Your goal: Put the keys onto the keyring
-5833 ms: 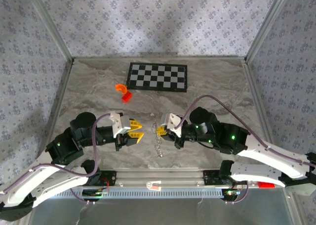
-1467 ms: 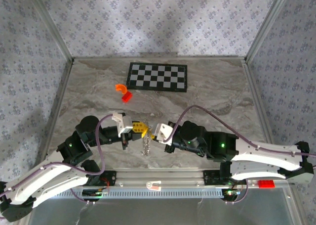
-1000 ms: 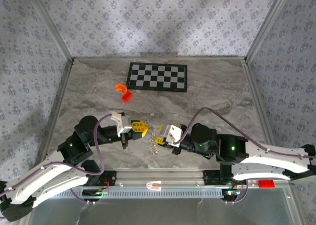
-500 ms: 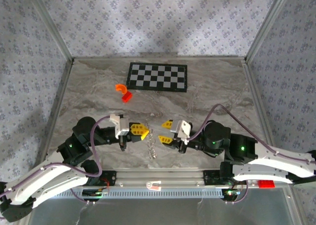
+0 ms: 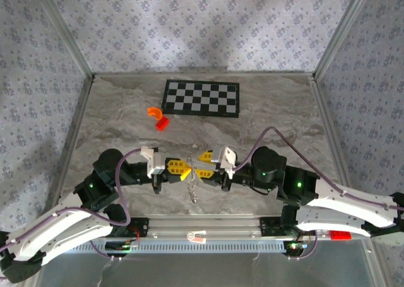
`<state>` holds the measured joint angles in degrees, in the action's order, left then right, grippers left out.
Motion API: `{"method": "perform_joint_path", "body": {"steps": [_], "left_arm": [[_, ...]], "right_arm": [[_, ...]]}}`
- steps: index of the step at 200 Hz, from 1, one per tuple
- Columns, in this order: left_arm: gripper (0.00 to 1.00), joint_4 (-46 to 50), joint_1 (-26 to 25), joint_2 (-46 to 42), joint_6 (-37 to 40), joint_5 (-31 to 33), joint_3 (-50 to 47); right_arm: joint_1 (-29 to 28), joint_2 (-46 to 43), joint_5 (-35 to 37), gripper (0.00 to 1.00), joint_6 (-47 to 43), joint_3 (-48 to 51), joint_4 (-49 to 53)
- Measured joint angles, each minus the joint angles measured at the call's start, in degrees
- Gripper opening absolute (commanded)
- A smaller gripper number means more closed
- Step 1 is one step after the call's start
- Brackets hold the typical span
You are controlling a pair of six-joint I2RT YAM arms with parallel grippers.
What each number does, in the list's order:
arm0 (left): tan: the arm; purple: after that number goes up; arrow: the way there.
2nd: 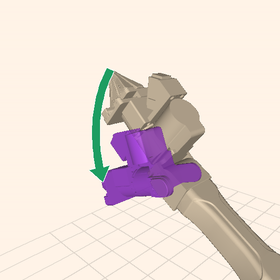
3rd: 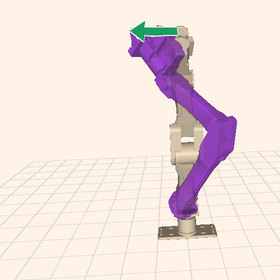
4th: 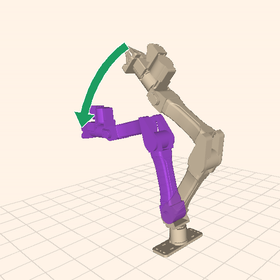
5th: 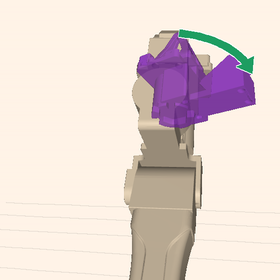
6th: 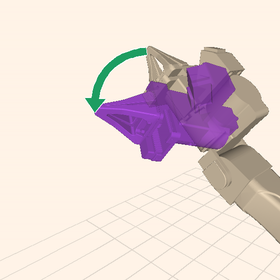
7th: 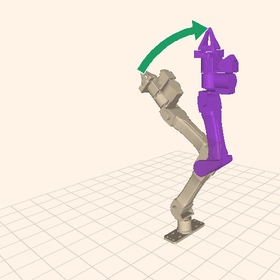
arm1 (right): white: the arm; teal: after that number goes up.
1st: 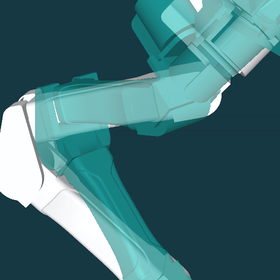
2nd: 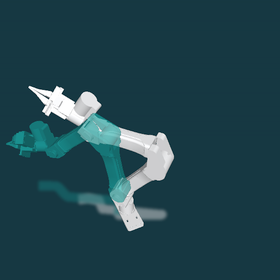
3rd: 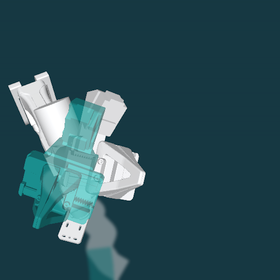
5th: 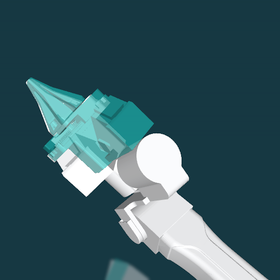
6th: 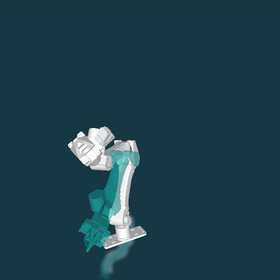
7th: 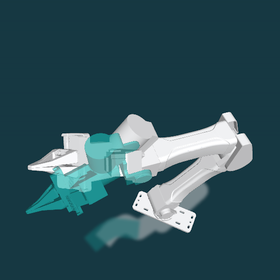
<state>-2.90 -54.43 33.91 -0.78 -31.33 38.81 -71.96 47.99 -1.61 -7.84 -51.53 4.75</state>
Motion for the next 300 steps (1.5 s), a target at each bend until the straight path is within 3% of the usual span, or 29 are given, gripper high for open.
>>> {"method": "perform_joint_path", "body": {"steps": [93, 141, 161, 169, 191, 230, 252, 300], "left_arm": [[0.00, 0.1, 0.0, 0.4, 0.0, 0.1, 0.0], [0.00, 0.1, 0.1, 0.8, 0.0, 0.5, 0.0], [0.00, 0.4, 0.0, 1.2, 0.1, 0.7, 0.0], [0.05, 1.1, 0.0, 1.4, 0.4, 0.7, 0.1], [0.20, 7.1, 0.0, 2.7, 3.0, 1.2, 2.9], [0.22, 20.2, 0.0, 4.2, 7.5, 2.2, 11.3], [0.31, 25.1, 0.0, 4.9, 9.7, 2.6, 14.1], [0.33, 28.4, 0.0, 7.2, 11.3, 2.3, 16.2]], "right_arm": [[1.8, 1.7, -5.3, 0.20, 1.0, 0.0, -1.1], [2.3, 1.7, -6.8, 0.00, 1.3, -0.1, -0.2], [2.4, 1.6, -6.8, 0.00, 1.0, -0.3, 0.7], [2.3, 1.6, -6.6, 0.00, 0.9, -0.5, 1.6], [2.3, 2.2, -5.8, 0.00, -0.2, -2.6, 6.5], [2.5, 4.7, -3.4, 0.00, -4.8, -12.3, 19.8], [2.5, 7.3, -3.1, 0.00, -7.3, -19.1, 26.4], [2.4, 11.9, -3.1, 0.00, -10.7, -25.7, 35.8]]}}
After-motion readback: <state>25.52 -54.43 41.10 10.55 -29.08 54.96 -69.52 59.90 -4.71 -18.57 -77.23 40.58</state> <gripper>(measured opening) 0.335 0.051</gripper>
